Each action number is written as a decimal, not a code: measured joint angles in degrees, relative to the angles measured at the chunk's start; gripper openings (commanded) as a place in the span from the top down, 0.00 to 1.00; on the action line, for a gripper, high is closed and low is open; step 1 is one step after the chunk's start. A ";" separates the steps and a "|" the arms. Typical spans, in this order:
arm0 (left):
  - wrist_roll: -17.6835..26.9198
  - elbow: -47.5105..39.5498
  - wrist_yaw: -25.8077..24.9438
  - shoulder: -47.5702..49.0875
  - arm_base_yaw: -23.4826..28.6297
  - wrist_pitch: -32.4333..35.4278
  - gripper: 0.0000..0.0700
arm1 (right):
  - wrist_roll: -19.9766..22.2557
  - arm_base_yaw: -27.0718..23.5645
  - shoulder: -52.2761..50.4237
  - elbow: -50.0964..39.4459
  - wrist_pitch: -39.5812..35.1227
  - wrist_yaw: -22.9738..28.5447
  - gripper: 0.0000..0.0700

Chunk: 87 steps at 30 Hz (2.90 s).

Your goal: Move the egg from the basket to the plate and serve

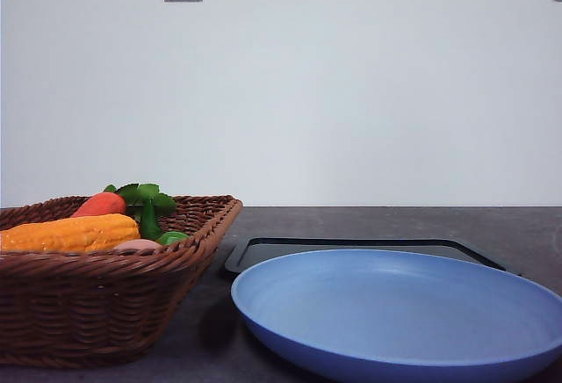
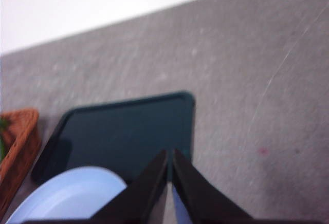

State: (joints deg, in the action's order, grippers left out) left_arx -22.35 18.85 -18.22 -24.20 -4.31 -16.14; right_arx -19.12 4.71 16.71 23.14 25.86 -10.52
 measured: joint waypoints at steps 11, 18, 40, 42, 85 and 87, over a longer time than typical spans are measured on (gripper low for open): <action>3.71 12.14 -10.41 -18.82 -6.64 -5.08 1.00 | 4.55 -0.01 18.29 5.71 7.40 -11.19 1.00; 6.27 17.18 -14.72 -27.15 -11.48 -8.53 0.98 | 6.29 0.00 29.23 5.74 10.40 -21.73 0.96; 6.34 17.60 -14.27 -29.27 -13.23 -8.50 0.56 | 6.64 4.90 53.56 5.74 -2.62 -22.47 0.76; 6.34 17.60 -14.25 -29.27 -13.23 -8.50 0.56 | 6.32 5.31 54.64 5.75 -4.09 -22.49 0.80; 2.27 18.08 7.49 -43.47 -32.29 -6.88 0.42 | 3.65 0.15 40.89 5.76 3.18 -21.62 1.00; 2.33 18.08 7.50 -44.38 -32.33 -6.05 0.42 | 3.63 0.15 40.89 5.76 3.18 -21.57 1.00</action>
State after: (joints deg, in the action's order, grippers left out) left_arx -20.02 36.93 -10.72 -68.58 -36.64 -22.19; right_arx -15.49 4.86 57.60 28.91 29.04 -32.09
